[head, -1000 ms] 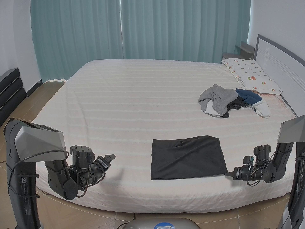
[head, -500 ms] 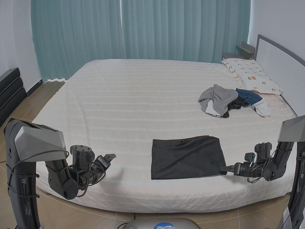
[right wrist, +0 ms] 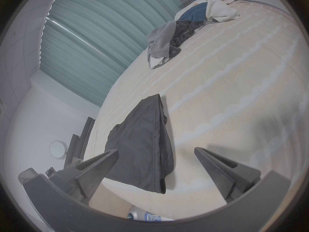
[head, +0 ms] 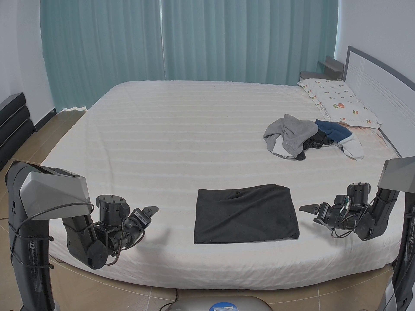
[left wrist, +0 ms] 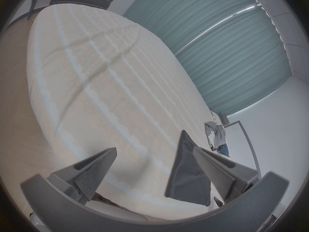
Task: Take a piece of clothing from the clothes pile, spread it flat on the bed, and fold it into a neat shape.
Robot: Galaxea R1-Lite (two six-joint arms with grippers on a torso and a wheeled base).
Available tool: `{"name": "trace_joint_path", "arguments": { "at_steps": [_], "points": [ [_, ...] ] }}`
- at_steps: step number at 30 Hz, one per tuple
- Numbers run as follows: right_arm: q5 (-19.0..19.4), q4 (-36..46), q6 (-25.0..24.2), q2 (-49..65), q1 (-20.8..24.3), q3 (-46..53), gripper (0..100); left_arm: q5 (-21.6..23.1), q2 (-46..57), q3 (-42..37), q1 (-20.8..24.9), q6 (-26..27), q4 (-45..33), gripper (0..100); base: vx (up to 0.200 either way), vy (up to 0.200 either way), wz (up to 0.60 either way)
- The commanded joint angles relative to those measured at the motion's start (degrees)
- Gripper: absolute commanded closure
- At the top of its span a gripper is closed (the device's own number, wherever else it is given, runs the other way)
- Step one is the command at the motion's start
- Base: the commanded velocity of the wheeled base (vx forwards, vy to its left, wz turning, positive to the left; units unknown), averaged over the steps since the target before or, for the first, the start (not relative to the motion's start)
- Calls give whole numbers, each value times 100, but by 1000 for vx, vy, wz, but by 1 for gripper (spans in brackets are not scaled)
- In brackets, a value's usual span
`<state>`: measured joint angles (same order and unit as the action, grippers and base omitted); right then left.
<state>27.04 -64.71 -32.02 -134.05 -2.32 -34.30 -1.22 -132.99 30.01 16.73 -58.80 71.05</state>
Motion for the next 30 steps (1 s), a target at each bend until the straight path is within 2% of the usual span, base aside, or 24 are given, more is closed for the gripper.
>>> {"name": "trace_joint_path", "arguments": {
  "at_steps": [1,3,10,12,14,18,27,30],
  "points": [
    [3,-42,-199,-16,117,3,0,-1,1,22,-3,0,-3,0,0,-200,0],
    [-14,-42,-340,-34,188,-15,0,-1,1,22,-3,0,-12,0,0,-200,0],
    [-146,-121,-770,-16,513,3,0,-1,1,22,-3,-9,-3,0,0,0,0],
    [-401,-279,-1043,-42,689,20,0,-10,36,13,6,-9,6,0,0,0,0],
    [-568,-367,-1104,-86,777,20,0,-28,36,5,-3,-9,6,0,0,0,0],
    [-638,-376,-1113,-139,838,29,0,-80,10,13,-3,0,6,0,0,0,0],
    [-647,-385,-1122,-157,864,11,0,-71,10,189,-3,8,-38,0,200,0,0],
    [-656,-393,-1122,-227,944,11,0,-80,-17,286,33,17,-56,0,0,0,0]
  ]
}}
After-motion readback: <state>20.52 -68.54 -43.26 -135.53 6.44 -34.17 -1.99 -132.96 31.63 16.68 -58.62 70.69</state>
